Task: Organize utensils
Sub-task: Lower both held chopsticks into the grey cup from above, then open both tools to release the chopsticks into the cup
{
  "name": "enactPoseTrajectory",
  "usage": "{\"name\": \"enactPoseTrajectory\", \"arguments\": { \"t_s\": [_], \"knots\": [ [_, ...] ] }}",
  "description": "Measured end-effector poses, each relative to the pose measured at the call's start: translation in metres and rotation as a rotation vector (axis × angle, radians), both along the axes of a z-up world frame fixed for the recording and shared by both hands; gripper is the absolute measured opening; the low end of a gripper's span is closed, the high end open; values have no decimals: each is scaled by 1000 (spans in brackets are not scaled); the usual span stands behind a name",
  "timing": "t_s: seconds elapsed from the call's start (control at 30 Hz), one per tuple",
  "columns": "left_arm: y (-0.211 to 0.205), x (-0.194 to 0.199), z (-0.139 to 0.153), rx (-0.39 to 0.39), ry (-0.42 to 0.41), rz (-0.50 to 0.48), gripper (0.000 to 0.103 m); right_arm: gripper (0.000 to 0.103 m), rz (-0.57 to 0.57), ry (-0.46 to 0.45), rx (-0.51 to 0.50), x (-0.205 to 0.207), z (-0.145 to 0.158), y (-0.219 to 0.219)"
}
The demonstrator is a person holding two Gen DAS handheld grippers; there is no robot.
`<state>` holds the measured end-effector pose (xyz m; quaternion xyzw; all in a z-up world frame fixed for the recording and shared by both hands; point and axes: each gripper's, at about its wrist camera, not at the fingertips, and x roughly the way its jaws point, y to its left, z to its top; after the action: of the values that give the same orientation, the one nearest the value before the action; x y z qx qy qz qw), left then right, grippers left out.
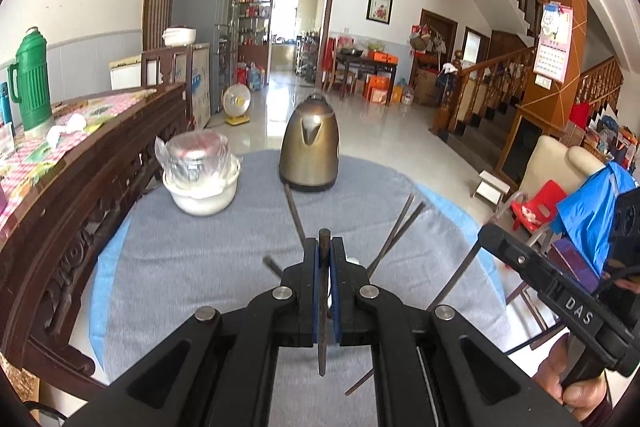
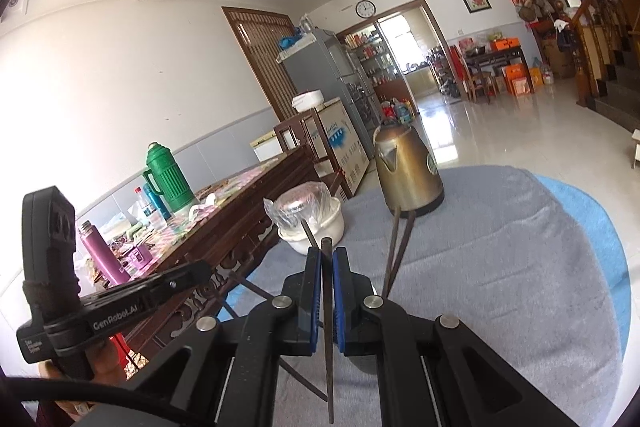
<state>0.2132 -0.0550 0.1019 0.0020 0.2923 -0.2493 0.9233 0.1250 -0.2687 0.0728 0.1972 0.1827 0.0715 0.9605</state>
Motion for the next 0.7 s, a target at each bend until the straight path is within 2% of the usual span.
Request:
{"name": "enactPoseTrajectory", "arguments": {
  "t_s": [0.2,0.37,0.53,0.7],
  "knots": [
    [-3,1,22,-38,-45,2,5,6,-43,-78,-19,-4,23,1],
    [-3,0,41,-89,-105,10,5,6,-134,-160,-4,-8,38,-5],
    [-6,4,51,-121,-148,31,5,6,-231,-199,9,-2,40,-10],
    [-12,10,44,-124,-168,52,5,6,-286,-199,22,10,34,-11]
  ]
}}
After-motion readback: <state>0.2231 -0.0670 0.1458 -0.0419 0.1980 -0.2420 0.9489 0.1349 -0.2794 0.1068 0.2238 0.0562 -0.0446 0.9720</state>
